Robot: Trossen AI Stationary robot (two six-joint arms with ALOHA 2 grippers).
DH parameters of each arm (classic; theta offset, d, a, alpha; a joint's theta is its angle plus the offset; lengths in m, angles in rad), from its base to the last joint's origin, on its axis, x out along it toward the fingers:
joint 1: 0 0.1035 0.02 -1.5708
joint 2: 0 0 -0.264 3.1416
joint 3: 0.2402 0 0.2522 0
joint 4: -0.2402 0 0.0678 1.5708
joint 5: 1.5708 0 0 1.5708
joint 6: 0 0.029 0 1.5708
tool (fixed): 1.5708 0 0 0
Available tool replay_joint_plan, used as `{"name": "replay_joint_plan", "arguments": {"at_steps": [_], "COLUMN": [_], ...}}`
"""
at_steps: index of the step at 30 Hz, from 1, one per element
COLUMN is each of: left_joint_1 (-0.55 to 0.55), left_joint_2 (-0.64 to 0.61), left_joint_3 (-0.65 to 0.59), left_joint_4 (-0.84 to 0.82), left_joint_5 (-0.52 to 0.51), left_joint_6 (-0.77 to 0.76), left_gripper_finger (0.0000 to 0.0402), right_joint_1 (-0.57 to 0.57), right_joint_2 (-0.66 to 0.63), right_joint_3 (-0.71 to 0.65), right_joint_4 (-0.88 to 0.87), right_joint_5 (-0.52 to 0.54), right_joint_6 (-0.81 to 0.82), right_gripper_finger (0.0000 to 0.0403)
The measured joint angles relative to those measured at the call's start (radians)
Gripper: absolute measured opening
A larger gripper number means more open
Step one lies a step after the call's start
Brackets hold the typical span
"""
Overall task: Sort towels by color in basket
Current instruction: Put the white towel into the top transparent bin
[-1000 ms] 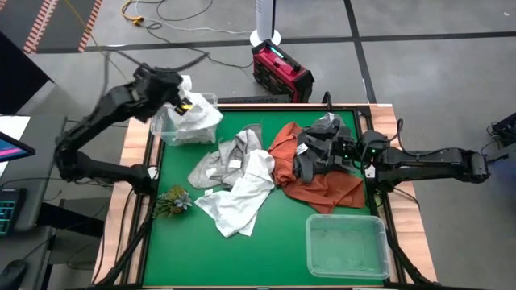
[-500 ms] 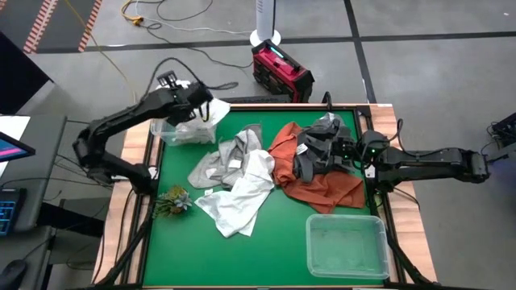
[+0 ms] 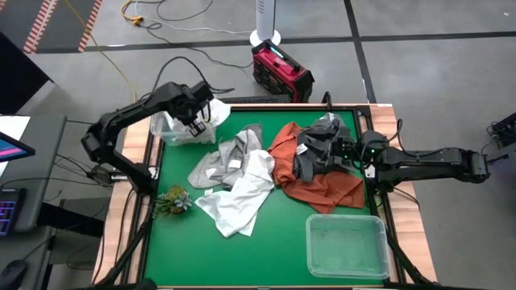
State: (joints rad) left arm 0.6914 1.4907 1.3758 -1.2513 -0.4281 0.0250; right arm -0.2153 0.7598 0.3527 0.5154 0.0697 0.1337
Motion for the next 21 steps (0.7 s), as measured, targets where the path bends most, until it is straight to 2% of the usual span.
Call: {"name": "replay_joint_plan", "arguments": {"at_steps": [3, 11, 21], "left_joint_1": [0.053, 0.173, 0.186], "left_joint_2": [-0.013, -0.013, -0.013], "left_joint_3": [0.0, -0.043, -0.164], "left_joint_4": [0.025, 0.119, 0.248], "left_joint_5": [0.126, 0.375, 0.416], "left_joint_6": [-0.001, -0.019, -0.066], "left_gripper_finger": [0.0, 0.0, 0.0001], "right_joint_1": [0.0, 0.022, 0.022], "right_joint_2": [0.0, 0.0, 0.0], "right_joint_3": [0.0, 0.0, 0.0], "right_joint_4": [-0.002, -0.003, -0.003], "right_joint_5": [0.0, 0.0, 0.0], "right_joint_6": [0.005, 0.015, 0.014], "right_gripper_finger": [0.0223, 0.0223, 0.0223]}}
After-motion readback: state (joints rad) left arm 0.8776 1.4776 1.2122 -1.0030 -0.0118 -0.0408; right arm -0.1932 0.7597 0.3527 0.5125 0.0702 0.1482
